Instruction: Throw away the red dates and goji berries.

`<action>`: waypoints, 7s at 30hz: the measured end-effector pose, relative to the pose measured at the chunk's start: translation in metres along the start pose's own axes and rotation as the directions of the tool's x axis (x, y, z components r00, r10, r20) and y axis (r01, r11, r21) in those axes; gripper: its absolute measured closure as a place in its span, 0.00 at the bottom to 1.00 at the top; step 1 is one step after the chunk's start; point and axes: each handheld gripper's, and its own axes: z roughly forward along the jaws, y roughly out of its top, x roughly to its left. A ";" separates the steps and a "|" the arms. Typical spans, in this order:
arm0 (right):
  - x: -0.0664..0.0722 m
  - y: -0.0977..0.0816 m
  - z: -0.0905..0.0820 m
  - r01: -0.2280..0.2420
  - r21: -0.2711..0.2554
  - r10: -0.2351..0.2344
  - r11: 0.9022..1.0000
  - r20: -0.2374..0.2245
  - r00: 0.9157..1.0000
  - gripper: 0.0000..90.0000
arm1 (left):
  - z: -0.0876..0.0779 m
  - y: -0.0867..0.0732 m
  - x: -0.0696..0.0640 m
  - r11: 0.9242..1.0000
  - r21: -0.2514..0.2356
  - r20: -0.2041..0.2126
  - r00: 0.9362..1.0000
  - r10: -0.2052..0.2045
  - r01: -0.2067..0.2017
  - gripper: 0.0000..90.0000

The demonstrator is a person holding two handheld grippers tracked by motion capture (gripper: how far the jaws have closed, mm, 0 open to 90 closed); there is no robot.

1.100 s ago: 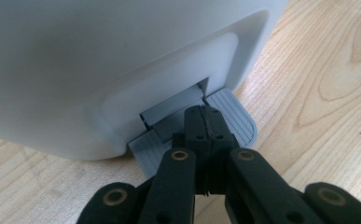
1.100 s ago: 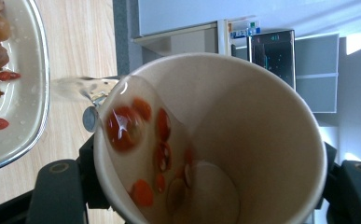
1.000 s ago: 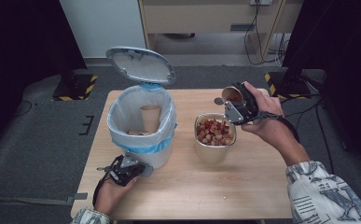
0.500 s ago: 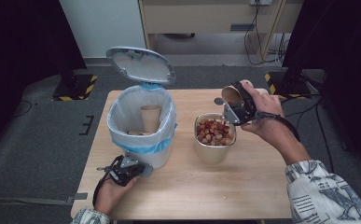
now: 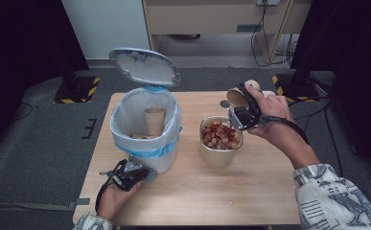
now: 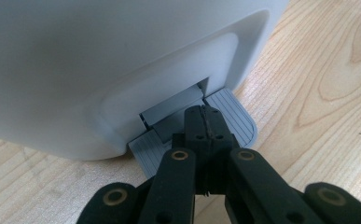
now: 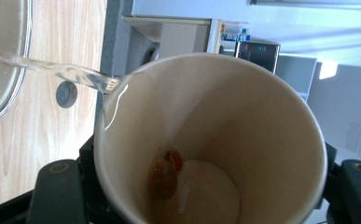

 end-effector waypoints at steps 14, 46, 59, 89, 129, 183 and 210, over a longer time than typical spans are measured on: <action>0.002 0.012 0.000 0.160 0.022 -0.161 0.987 0.043 0.986 0.31 | 0.000 0.000 0.000 1.000 0.000 0.001 1.000 0.005 -0.005 1.00; 0.007 0.020 0.001 0.281 0.030 -0.282 0.959 0.054 0.958 0.31 | 0.000 0.000 0.001 1.000 -0.001 0.003 1.000 0.003 -0.003 1.00; 0.012 0.013 0.005 0.185 0.029 -0.186 0.982 0.031 0.982 0.31 | 0.000 0.000 0.000 1.000 0.001 0.005 1.000 0.002 -0.002 1.00; 0.007 0.002 0.010 -0.173 -0.054 0.173 0.983 -0.008 0.985 0.31 | 0.000 0.000 0.001 1.000 0.000 0.008 1.000 0.001 -0.001 1.00; -0.009 0.007 0.013 -0.438 -0.154 0.428 0.886 -0.097 0.899 0.31 | 0.000 0.000 0.001 1.000 0.001 0.009 1.000 0.001 -0.001 1.00; -0.041 0.035 0.005 -0.737 -0.228 0.651 0.636 -0.354 0.671 0.31 | 0.000 0.000 0.001 1.000 -0.002 0.005 1.000 0.002 -0.002 1.00; -0.060 0.052 0.007 -0.813 -0.226 0.685 0.537 -0.445 0.577 0.31 | 0.000 0.000 0.001 1.000 -0.002 0.008 1.000 -0.003 0.003 1.00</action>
